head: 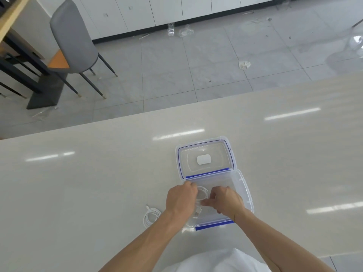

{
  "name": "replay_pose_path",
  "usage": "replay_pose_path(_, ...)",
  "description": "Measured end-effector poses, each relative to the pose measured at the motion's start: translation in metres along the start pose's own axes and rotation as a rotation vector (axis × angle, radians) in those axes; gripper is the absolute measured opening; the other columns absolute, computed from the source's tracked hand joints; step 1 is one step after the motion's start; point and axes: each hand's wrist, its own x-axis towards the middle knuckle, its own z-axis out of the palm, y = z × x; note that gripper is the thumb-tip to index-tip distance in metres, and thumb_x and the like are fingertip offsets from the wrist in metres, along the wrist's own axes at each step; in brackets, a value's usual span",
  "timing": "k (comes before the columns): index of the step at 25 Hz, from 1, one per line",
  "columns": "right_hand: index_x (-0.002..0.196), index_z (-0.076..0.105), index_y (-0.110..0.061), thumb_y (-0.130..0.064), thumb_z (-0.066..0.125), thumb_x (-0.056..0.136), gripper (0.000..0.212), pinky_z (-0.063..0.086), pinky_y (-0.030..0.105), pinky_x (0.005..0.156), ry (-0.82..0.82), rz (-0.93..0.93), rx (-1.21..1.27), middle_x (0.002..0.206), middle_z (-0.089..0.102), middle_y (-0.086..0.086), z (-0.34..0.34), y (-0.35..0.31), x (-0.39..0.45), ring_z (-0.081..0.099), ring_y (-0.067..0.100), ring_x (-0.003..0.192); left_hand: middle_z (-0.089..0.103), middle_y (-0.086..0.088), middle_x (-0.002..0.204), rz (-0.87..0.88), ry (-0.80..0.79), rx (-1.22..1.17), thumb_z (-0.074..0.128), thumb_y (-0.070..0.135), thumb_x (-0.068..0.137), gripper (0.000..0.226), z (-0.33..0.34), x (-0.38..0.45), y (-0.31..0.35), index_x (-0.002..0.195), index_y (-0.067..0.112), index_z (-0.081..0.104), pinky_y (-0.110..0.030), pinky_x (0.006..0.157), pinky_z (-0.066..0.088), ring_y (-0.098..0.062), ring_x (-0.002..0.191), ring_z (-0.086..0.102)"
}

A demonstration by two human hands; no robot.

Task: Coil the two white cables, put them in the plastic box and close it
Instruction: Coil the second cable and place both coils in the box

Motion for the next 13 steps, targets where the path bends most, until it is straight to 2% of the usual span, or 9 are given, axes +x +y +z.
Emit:
replay_pose_path(2, 0.083, 0.064, -0.024, -0.075, 0.065, 0.07, 0.053, 0.057, 0.032, 0.067, 0.047, 0.017, -0.027, 0.08, 0.072, -0.002, -0.005, 0.001, -0.006, 0.068, 0.019, 0.073, 0.066, 0.002, 0.11, -0.026, 0.112, -0.163, 0.05, 0.017, 0.096, 0.017, -0.003, -0.01, -0.01, 0.107, 0.021, 0.062, -0.034, 0.069, 0.049, -0.029, 0.091, 0.069)
replay_pose_path(4, 0.083, 0.062, -0.024, -0.074, 0.057, 0.078, 0.05, 0.051, 0.03, 0.063, 0.137, 0.019, -0.038, 0.081, 0.069, -0.003, -0.008, 0.0, -0.015, 0.065, 0.019, 0.072, 0.069, 0.012, 0.108, -0.107, 0.241, -0.351, 0.048, 0.029, 0.099, 0.02, -0.006, -0.026, -0.026, 0.106, 0.028, 0.067, -0.032, 0.072, 0.051, -0.02, 0.092, 0.068)
replay_pose_path(6, 0.083, 0.062, -0.025, -0.066, 0.051, 0.087, 0.043, 0.052, 0.031, 0.062, 0.241, 0.005, 0.0, 0.078, 0.069, -0.005, -0.009, -0.003, -0.026, 0.065, 0.019, 0.07, 0.07, 0.019, 0.105, -0.208, 0.315, -0.487, 0.052, 0.033, 0.097, 0.019, -0.004, -0.043, -0.05, 0.106, 0.035, 0.07, -0.031, 0.074, 0.054, -0.013, 0.085, 0.067)
replay_pose_path(9, 0.084, 0.062, -0.029, -0.055, 0.052, 0.092, 0.029, 0.052, 0.03, 0.062, 0.333, -0.079, 0.049, 0.081, 0.071, -0.01, -0.003, -0.021, -0.047, 0.065, 0.016, 0.072, 0.069, 0.026, 0.101, -0.361, 0.256, -0.582, 0.058, 0.035, 0.094, 0.016, 0.007, -0.07, -0.095, 0.103, 0.038, 0.07, -0.029, 0.075, 0.053, -0.008, 0.078, 0.064)
replay_pose_path(13, 0.083, 0.062, -0.029, -0.043, 0.058, 0.093, 0.017, 0.055, 0.032, 0.062, 0.383, -0.249, 0.109, 0.08, 0.071, -0.012, 0.017, -0.063, -0.077, 0.066, 0.01, 0.067, 0.068, 0.028, 0.097, -0.44, 0.109, -0.574, 0.058, 0.038, 0.092, 0.018, 0.027, -0.105, -0.141, 0.106, 0.038, 0.07, -0.025, 0.075, 0.051, -0.005, 0.087, 0.064)
